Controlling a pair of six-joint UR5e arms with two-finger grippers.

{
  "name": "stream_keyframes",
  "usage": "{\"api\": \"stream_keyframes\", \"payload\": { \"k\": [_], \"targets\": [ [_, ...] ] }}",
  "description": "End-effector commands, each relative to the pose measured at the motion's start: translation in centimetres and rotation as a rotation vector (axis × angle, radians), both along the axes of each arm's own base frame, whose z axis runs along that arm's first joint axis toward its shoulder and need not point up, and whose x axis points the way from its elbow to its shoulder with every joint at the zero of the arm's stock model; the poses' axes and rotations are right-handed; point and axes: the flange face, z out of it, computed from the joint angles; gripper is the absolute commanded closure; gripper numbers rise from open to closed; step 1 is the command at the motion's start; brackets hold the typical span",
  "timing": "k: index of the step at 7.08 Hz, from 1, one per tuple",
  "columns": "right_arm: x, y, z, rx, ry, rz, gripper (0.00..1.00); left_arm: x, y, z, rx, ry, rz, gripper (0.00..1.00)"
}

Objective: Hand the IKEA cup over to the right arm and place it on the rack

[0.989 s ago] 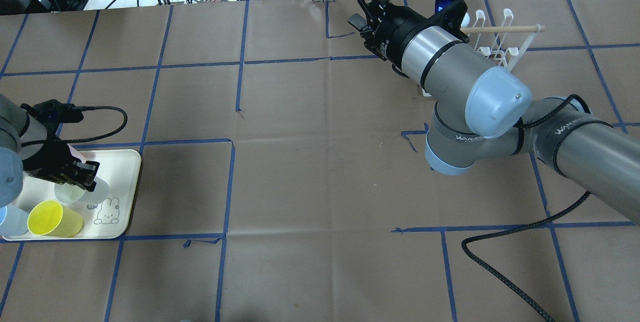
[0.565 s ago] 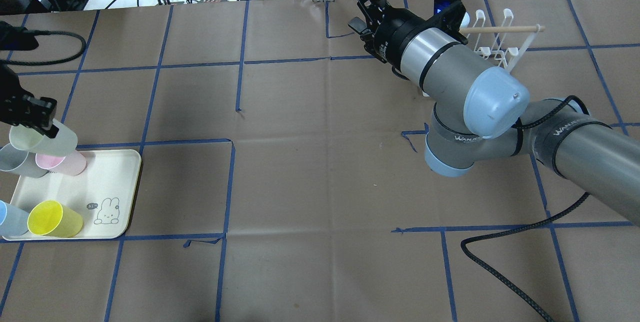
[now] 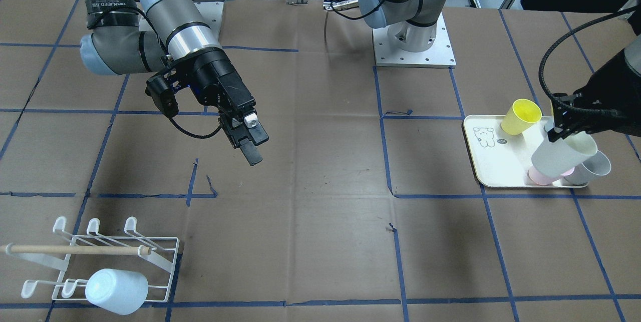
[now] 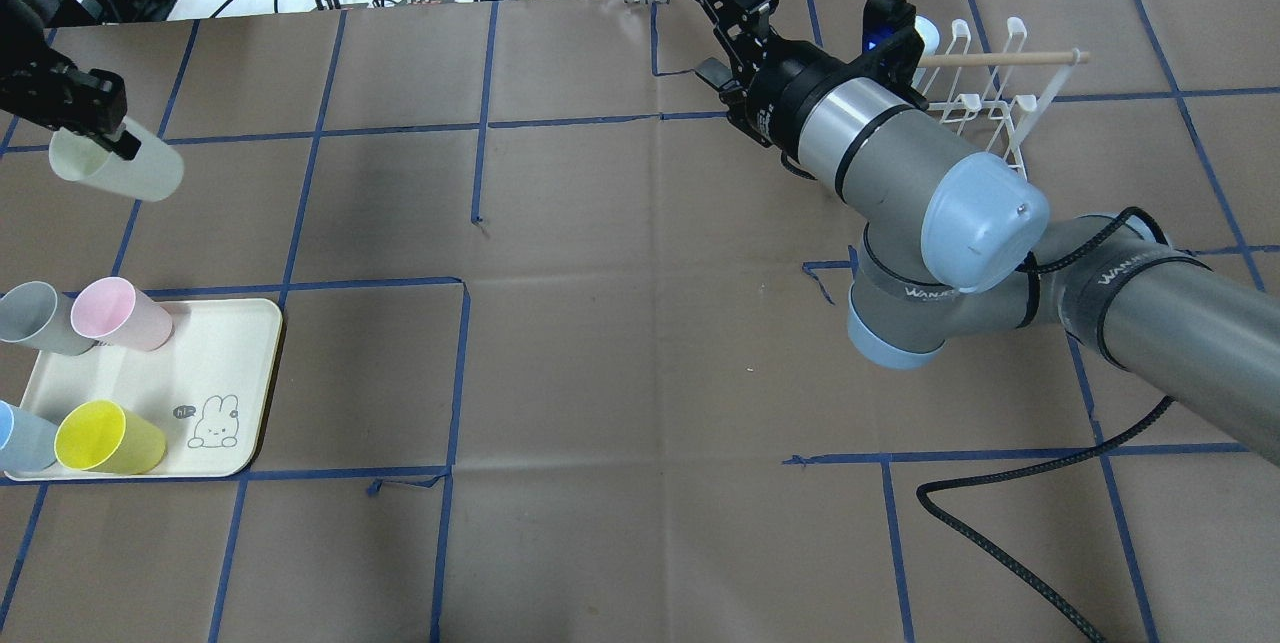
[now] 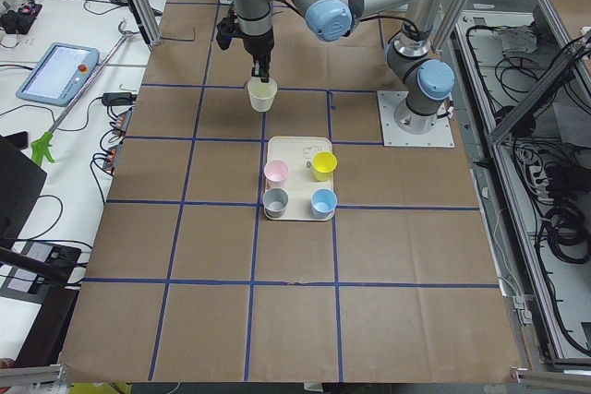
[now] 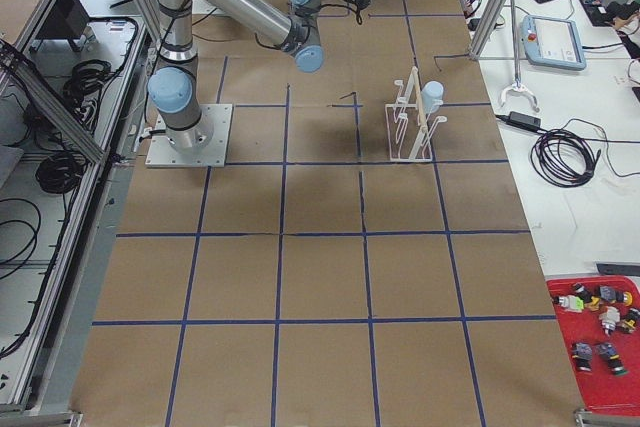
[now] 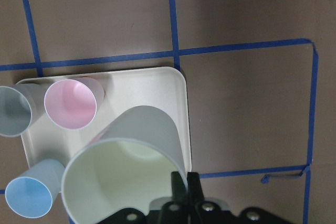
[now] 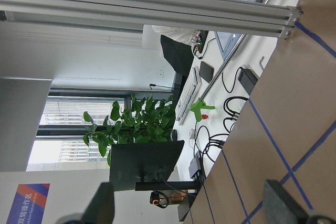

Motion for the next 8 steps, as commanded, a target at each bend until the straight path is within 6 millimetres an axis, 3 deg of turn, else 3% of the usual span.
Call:
{"api": "stream_keyframes", "payload": {
  "k": [1, 2, 4, 8],
  "targets": [
    [-0.5, -0.1, -0.5, 0.027, -0.005, -0.010, 0.00, -2.5, -3.8, 0.4, -0.291, 0.227, -0.080, 1.00],
    [-0.7, -0.2, -0.5, 0.027, -0.003, -0.019, 0.00, -3.8, -5.1, 0.6, -0.395, 0.320, -0.114, 1.00],
    [-2.6, -0.7, -0.3, 0.017, -0.006, -0.059, 0.00, -7.2, -5.4, 1.2, -0.539, 0.482, -0.194, 1.00],
    [-3.4, -0.4, -1.1, 0.040, -0.003, -0.074, 0.00, -15.4, -3.2, -6.0, -0.810, 0.625, -0.433, 1.00]
  ]
}}
